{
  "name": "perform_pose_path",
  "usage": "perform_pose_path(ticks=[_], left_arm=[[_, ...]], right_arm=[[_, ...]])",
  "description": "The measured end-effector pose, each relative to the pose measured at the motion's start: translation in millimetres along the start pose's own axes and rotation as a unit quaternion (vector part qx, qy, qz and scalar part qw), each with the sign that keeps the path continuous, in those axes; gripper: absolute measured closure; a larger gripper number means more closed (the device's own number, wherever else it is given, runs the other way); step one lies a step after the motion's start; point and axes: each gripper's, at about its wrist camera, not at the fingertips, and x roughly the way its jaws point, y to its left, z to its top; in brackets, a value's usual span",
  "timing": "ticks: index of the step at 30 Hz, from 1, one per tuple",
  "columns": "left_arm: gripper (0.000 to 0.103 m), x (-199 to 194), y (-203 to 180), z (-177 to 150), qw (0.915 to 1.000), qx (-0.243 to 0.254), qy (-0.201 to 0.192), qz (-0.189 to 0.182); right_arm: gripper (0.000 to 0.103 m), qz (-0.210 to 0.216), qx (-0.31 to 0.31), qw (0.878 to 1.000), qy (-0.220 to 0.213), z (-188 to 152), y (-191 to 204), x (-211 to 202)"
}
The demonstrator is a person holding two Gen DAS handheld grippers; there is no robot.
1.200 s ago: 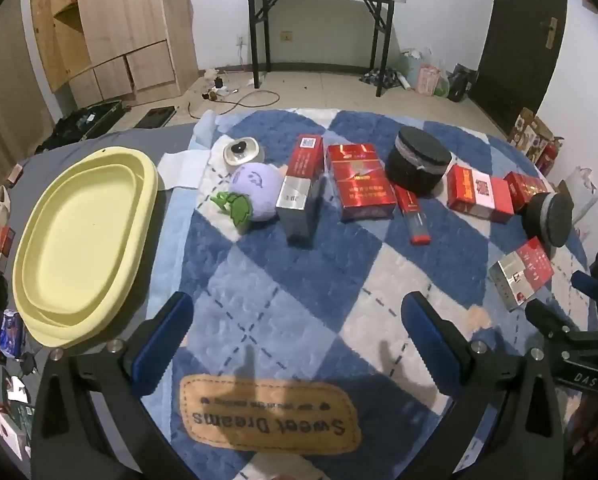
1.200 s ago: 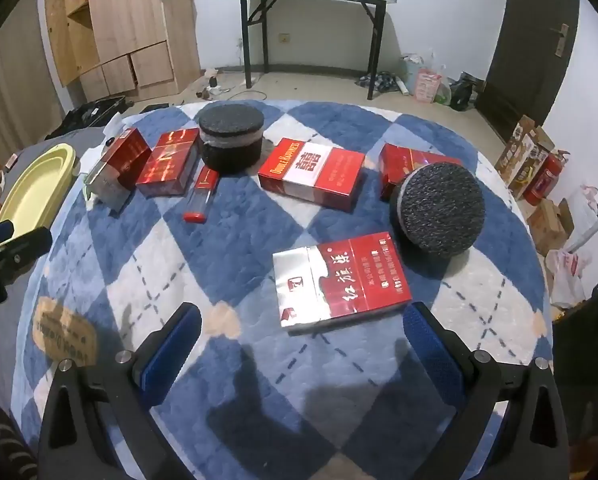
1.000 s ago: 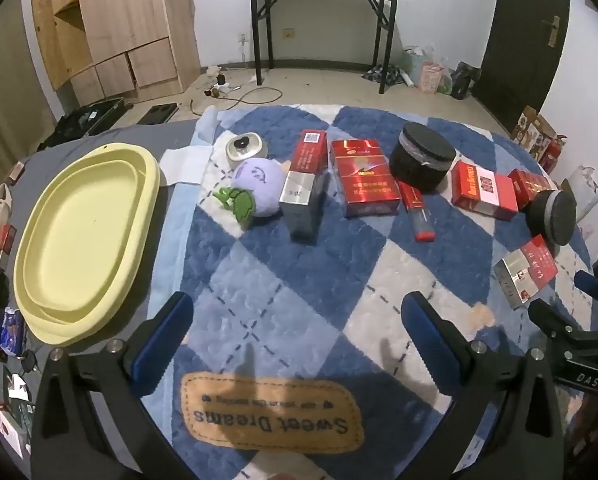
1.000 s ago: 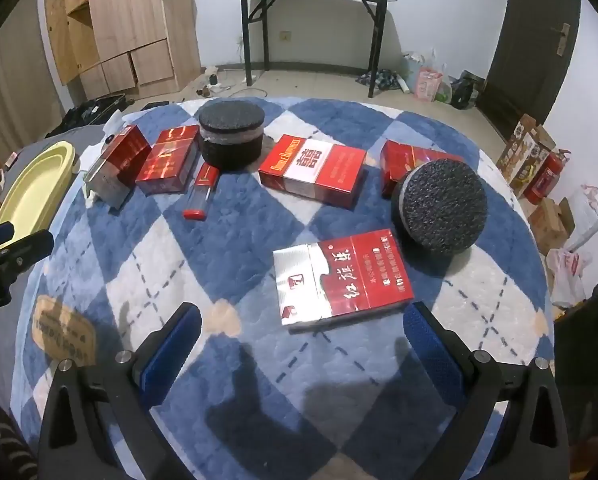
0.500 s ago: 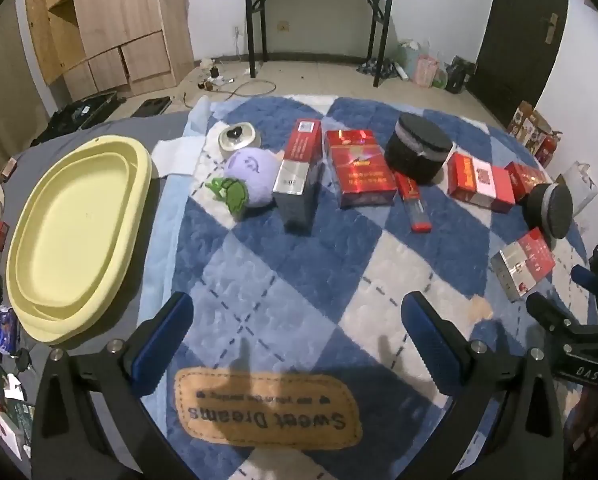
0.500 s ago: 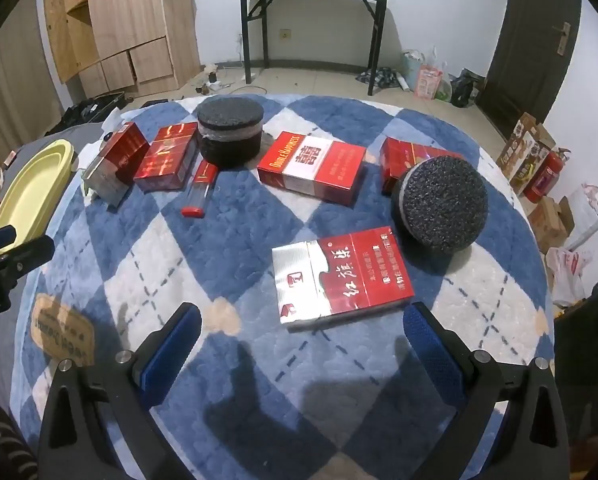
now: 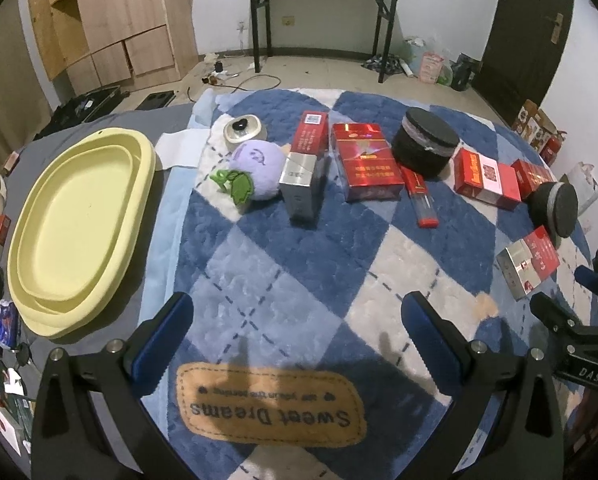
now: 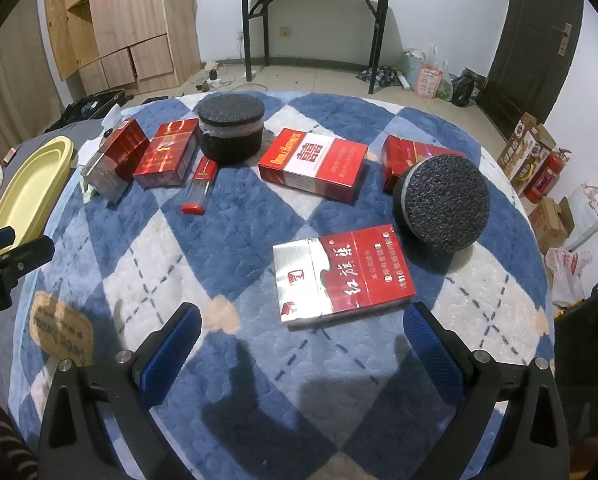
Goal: Organize rigid objects
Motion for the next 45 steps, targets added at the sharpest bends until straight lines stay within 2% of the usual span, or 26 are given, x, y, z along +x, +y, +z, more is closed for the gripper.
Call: perform_pose_path(ticks=[10, 13, 16, 18, 21, 24, 27, 32, 33, 35, 37, 42, 43, 44, 45], left_arm=[[0.0, -1.7, -6.1, -0.1, 0.9999, 0.014, -0.001, 0.0], [0.0, -2.3, -6.9, 0.9, 0.9995, 0.033, 0.002, 0.001], [0.0, -1.1, -6.7, 7.2, 0.9974, 0.072, -0.002, -0.004], [0.0, -1.2, -6.4, 13.9, 0.9952, 0.097, -0.009, -0.01], [0.0, 0.6, -4.0, 24.3, 0.9931, 0.115, -0.017, -0.015], [0.0, 7.5, -3.8, 37.5, 0.9909, 0.13, -0.025, -0.025], [0.0, 17.7, -3.5, 53.6, 0.9906, 0.131, -0.029, -0.027], [0.001, 40.6, 6.4, 82.3, 0.9942, 0.094, -0.034, -0.038], [0.003, 46.2, 9.9, 87.8, 0.995, 0.084, -0.031, -0.043], [0.014, 53.6, 14.7, 94.3, 0.9957, 0.067, -0.023, -0.059], [0.016, 62.1, 18.3, 99.3, 0.9956, 0.052, -0.015, -0.077], [0.02, 78.9, 14.8, 97.4, 0.9952, 0.048, -0.002, -0.086], [0.027, 81.1, 13.8, 95.7, 0.9946, 0.048, -0.001, -0.092], [0.035, 83.0, 12.9, 93.6, 0.9944, 0.048, 0.0, -0.094], [0.037, 85.4, 12.9, 92.1, 0.9945, 0.048, 0.003, -0.093]], right_arm=[[0.0, 0.003, -0.003, 1.0, 0.006, -0.6, 1.2, 1.8], [0.0, 0.001, 0.0, 1.0, 0.007, -0.7, -1.7, 0.2], [0.0, 0.005, 0.013, 1.0, 0.003, 1.0, -11.9, -5.2], [0.0, -0.008, 0.016, 1.0, -0.01, 4.7, -25.0, -14.1], [0.0, -0.019, 0.042, 0.998, -0.032, 9.9, -50.0, -27.8], [0.0, -0.022, 0.067, 0.997, -0.036, 12.5, -68.9, -29.0], [0.0, -0.02, 0.083, 0.996, -0.026, 18.8, -74.5, -15.6], [0.0, -0.041, 0.089, 0.995, -0.016, 32.6, -77.5, 12.4], [0.0, -0.047, 0.093, 0.994, -0.012, 36.0, -80.7, 19.5], [0.0, -0.052, 0.111, 0.992, -0.005, 40.7, -89.1, 34.6], [0.0, -0.05, 0.126, 0.991, 0.001, 42.6, -95.2, 44.6], [0.002, -0.036, 0.144, 0.989, 0.007, 47.3, -103.0, 63.9], [0.004, -0.036, 0.142, 0.989, 0.004, 47.5, -103.8, 65.2], [0.011, -0.036, 0.14, 0.99, 0.004, 48.2, -103.7, 66.3], [0.018, -0.038, 0.137, 0.99, 0.006, 49.1, -103.9, 69.3]])
